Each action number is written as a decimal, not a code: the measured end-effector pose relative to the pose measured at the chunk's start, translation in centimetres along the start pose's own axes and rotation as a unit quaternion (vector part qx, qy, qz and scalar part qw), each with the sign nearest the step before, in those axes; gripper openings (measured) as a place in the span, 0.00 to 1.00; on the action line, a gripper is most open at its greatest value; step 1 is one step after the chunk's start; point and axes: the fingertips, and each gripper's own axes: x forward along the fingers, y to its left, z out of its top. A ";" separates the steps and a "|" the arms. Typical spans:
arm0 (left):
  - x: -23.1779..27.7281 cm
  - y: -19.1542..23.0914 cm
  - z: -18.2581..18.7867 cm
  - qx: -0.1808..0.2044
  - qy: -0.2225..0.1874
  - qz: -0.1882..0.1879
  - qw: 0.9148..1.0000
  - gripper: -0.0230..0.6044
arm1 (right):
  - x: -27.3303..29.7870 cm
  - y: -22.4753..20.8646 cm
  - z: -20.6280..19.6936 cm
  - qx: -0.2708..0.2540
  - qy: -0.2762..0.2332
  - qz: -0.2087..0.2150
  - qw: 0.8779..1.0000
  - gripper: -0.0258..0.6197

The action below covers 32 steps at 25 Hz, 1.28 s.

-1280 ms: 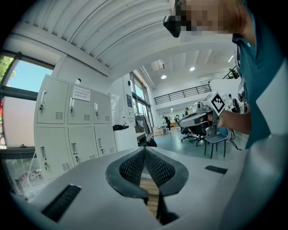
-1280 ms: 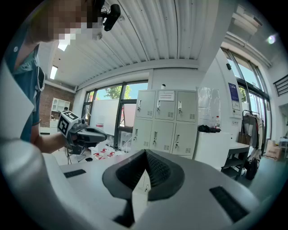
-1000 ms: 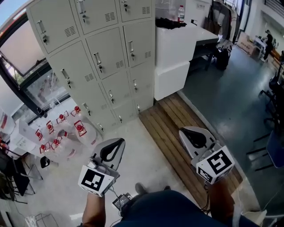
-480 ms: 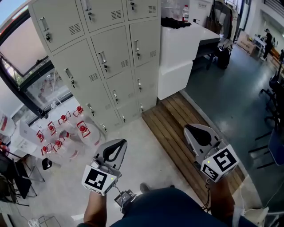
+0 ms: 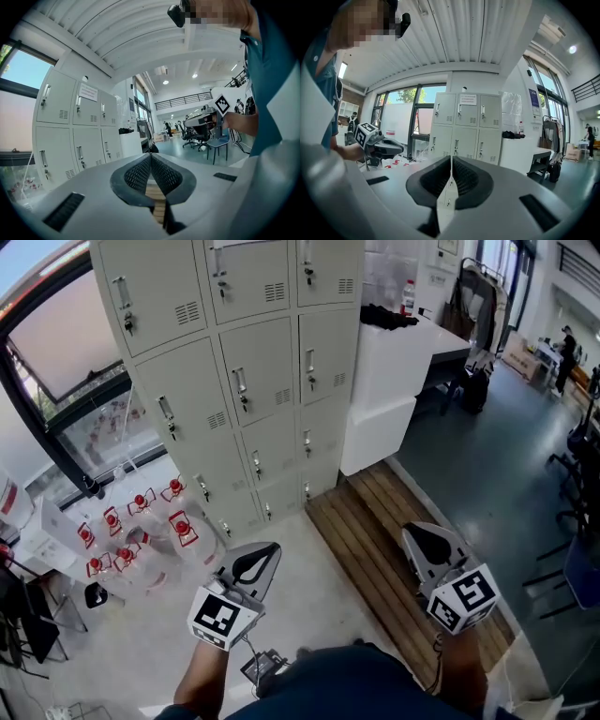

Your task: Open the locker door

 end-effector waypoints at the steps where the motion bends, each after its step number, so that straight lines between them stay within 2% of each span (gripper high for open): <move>1: 0.0 0.3 -0.1 0.002 0.001 -0.002 1.000 0.06 | 0.3 -0.1 -0.2 0.001 0.004 -0.001 1.000 0.10; 6: 0.3 2.6 -0.1 0.007 0.010 0.010 1.000 0.06 | 2.5 -1.4 0.0 0.005 0.010 -0.009 1.000 0.10; 11: 1.7 4.5 0.4 0.015 0.018 0.033 0.999 0.06 | 5.6 -3.3 0.6 0.002 0.003 0.015 1.000 0.10; 17: 5.6 6.1 0.8 0.001 0.030 0.068 0.997 0.06 | 10.2 -7.6 0.8 0.010 -0.002 0.057 0.998 0.10; 25: 11.8 9.4 1.6 0.017 0.043 0.103 0.994 0.06 | 16.3 -13.8 0.8 0.004 -0.008 0.101 0.995 0.10; 32: 16.3 11.0 2.2 0.016 0.054 0.131 0.990 0.06 | 19.8 -18.6 0.8 0.006 -0.004 0.126 0.992 0.10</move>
